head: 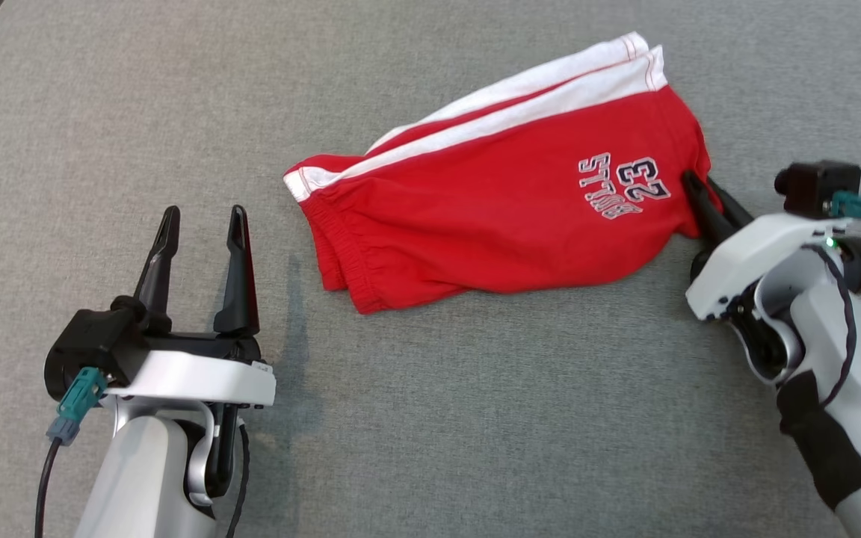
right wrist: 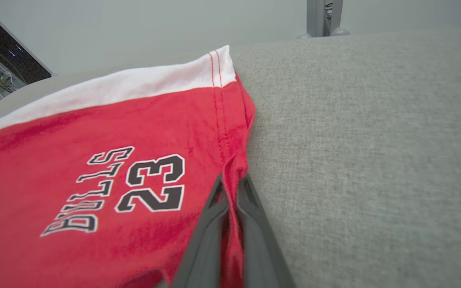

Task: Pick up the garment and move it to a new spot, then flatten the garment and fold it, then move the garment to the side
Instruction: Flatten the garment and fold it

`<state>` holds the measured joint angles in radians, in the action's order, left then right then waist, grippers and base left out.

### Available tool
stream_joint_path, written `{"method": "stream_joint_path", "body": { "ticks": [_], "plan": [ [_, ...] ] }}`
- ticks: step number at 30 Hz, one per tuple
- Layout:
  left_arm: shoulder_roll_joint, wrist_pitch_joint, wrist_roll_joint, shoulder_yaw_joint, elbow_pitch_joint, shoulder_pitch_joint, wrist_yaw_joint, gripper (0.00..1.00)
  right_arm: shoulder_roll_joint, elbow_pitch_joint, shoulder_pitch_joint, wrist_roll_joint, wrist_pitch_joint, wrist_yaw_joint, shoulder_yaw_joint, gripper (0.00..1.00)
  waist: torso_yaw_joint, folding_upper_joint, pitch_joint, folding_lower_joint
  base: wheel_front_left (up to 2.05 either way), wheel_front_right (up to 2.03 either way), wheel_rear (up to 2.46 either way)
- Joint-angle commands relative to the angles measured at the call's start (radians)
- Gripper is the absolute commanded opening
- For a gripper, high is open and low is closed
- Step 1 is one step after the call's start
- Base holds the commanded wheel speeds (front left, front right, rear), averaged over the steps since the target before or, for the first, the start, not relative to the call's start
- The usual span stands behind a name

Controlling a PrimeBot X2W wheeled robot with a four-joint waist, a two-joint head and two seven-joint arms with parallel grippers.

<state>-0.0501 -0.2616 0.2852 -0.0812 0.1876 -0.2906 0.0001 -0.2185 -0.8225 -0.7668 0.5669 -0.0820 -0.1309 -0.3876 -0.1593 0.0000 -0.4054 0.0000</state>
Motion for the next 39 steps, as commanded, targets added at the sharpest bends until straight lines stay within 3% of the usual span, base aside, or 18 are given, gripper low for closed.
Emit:
{"method": "stream_joint_path", "body": {
  "ticks": [1,12,22,33,39],
  "plan": [
    [-0.003,-0.004,-0.01,0.011,-0.003,0.014,0.0,1.0,0.001,-0.005,0.066,0.029,-0.018,0.0,-0.005,0.0,0.016,0.0,0.015,0.0,0.0,0.0,0.0],
    [-0.014,-0.004,-0.032,0.042,-0.001,0.075,-0.006,1.0,0.005,0.07,0.326,0.108,-0.113,0.001,0.018,0.0,0.07,0.0,0.084,0.0,0.0,0.0,0.0],
    [-0.027,-0.002,-0.033,0.047,-0.006,0.138,0.004,1.0,0.021,0.164,0.531,0.1,-0.141,0.004,0.144,0.0,0.101,0.0,0.141,0.0,0.0,0.0,0.0],
    [-0.03,0.018,-0.025,0.031,-0.023,0.155,0.011,1.0,0.042,0.27,0.552,0.028,-0.091,0.003,0.233,0.0,0.102,0.0,0.152,0.0,0.0,0.0,0.0],
    [-0.033,0.018,-0.019,0.026,-0.028,0.145,0.012,1.0,0.06,0.418,0.474,-0.034,-0.053,0.0,0.199,0.0,0.104,0.0,0.143,0.0,0.0,0.0,0.0]
  ]
}}
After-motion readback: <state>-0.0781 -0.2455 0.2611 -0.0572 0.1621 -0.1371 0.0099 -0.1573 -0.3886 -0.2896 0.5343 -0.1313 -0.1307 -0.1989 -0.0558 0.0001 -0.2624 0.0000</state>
